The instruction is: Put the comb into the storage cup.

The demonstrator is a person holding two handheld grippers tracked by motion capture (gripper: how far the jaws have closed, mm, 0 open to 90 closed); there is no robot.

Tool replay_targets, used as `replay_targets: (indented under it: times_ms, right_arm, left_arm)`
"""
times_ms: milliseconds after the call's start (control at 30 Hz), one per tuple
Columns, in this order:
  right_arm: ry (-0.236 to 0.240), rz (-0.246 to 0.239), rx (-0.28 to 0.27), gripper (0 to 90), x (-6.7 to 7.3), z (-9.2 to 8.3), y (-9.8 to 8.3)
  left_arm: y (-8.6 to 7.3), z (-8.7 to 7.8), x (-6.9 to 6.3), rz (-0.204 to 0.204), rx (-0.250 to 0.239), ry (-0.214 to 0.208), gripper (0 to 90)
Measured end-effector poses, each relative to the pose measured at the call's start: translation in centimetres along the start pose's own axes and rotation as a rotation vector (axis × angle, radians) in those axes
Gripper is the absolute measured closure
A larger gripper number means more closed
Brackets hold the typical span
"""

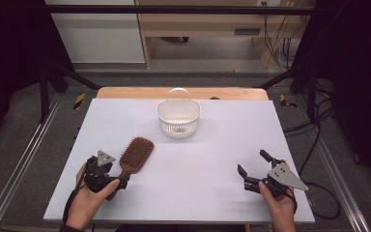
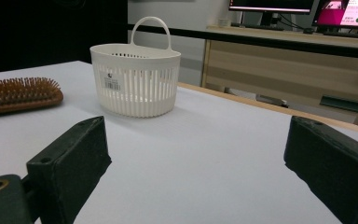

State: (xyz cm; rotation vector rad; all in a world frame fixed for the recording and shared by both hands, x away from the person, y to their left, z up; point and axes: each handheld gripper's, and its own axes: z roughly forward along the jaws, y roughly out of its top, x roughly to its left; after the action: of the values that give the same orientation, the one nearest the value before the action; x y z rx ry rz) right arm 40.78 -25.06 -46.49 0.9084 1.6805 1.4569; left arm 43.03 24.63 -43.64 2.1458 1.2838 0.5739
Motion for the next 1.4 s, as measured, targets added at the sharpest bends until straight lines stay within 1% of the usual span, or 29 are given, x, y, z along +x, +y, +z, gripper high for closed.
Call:
replay_targets:
  times_ms: [67,133,233,333,400,467,533,600,767,833,900,1000,1067,1133,1167,1200,1267,1400]
  right_arm:
    - [0.001,-0.002,-0.001,6.5,0.0,0.0,0.1]
    - [0.002,-0.002,0.001,6.3,0.1,0.0,0.1]
    - [0.002,0.004,0.001,6.3,0.1,0.1,0.1]
    - [0.010,0.013,0.000,5.7,0.2,0.0,0.1]
    - [0.015,0.022,0.000,5.4,0.1,0.0,0.1]
    - [0.014,0.026,0.002,5.2,0.1,0.0,0.1]
    - [0.015,0.028,0.001,5.2,0.0,0.0,0.1]
    - [0.017,0.028,0.001,5.1,0.1,0.0,0.1]
    - [0.018,0.030,0.006,4.5,0.3,0.1,0.1]
    - [0.019,0.033,0.007,4.2,0.4,0.1,0.1]
    - [0.021,0.037,0.008,4.1,0.4,0.1,0.1]
    - [0.024,0.040,0.011,3.9,0.4,0.1,0.2]
    - [0.025,0.042,0.012,3.8,0.4,0.1,0.2]
    - [0.021,0.039,0.015,3.8,0.4,0.1,0.1]
    - [0.015,0.040,0.020,3.8,0.4,0.2,0.1]
    - [0.014,0.040,0.020,3.8,0.4,0.2,0.1]
    - [0.019,0.041,0.023,3.8,0.4,0.3,0.1]
    - [0.028,0.031,0.035,3.7,0.7,0.5,0.1]
  left_arm:
    - [0.1,0.0,-0.1,0.008,-0.003,0.003,8.9]
    - [0.0,0.4,-0.2,0.009,0.008,-0.006,8.4]
    - [-0.1,0.7,-0.3,0.011,0.020,-0.007,8.7]
    - [-0.3,0.9,-0.5,0.015,0.048,-0.025,8.8]
    - [-0.4,0.9,-0.6,0.017,0.052,-0.023,8.8]
    - [-0.3,1.1,-0.6,0.022,0.069,-0.025,8.8]
    - [-0.2,1.1,-0.5,0.031,0.067,-0.022,8.7]
    - [0.0,1.1,-0.5,0.044,0.074,-0.009,8.3]
    - [0.4,1.2,-0.5,0.058,0.084,-0.012,8.0]
    - [0.4,1.2,-0.4,0.050,0.090,-0.017,7.8]
    - [0.4,1.2,-0.4,0.060,0.109,-0.031,7.8]
    - [0.4,1.4,-0.3,0.057,0.119,-0.024,8.0]
    - [0.4,1.5,-0.3,0.049,0.129,-0.038,8.0]
    - [0.4,1.5,-0.2,0.048,0.129,-0.041,8.1]
    - [0.5,1.4,-0.2,0.048,0.115,-0.019,8.2]
    - [0.6,1.3,-0.2,0.055,0.111,-0.009,8.2]
    - [0.7,1.3,-0.2,0.048,0.103,-0.012,8.2]
    - [0.8,1.6,-0.5,0.060,0.120,-0.028,8.0]
